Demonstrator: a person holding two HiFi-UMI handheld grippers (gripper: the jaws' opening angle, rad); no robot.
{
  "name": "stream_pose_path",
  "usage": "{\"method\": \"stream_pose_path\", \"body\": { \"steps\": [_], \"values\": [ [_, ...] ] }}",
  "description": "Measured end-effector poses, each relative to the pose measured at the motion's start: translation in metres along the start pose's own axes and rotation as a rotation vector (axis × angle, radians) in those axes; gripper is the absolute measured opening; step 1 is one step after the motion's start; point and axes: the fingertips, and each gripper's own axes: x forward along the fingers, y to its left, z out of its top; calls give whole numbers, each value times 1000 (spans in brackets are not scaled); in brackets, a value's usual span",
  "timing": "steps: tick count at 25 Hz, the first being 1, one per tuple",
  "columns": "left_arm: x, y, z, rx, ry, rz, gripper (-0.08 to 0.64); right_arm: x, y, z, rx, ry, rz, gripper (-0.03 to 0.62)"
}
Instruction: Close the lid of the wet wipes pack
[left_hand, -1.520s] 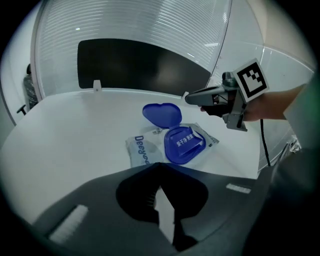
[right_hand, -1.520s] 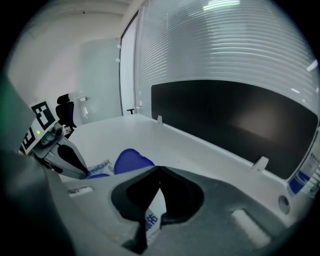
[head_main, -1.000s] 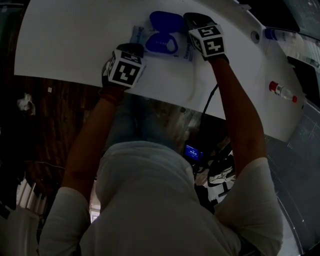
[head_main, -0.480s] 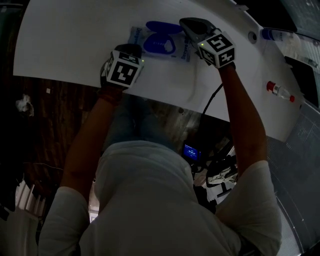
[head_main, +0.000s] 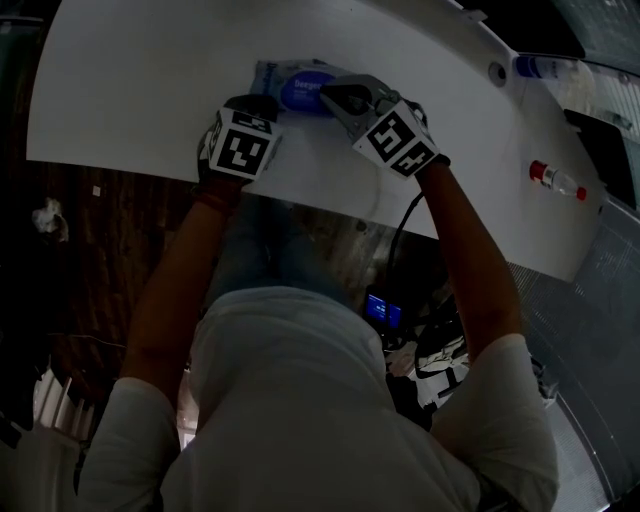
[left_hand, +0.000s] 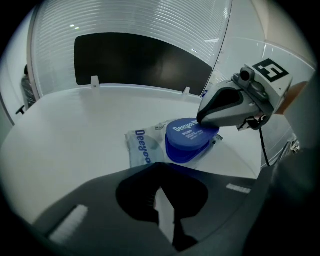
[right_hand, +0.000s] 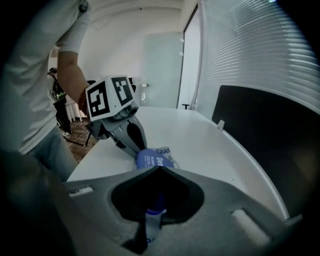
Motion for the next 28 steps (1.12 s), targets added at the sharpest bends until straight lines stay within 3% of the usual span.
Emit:
{"method": "stream_pose_path", "body": {
  "steps": [9, 28],
  "values": [
    [2, -3, 0, -1, 4, -10, 2, 23, 22, -9, -38, 123, -42, 0],
    [1, -4, 3, -5, -5, -26, 2, 38, 24, -23, -60, 221, -55, 0]
  ]
}}
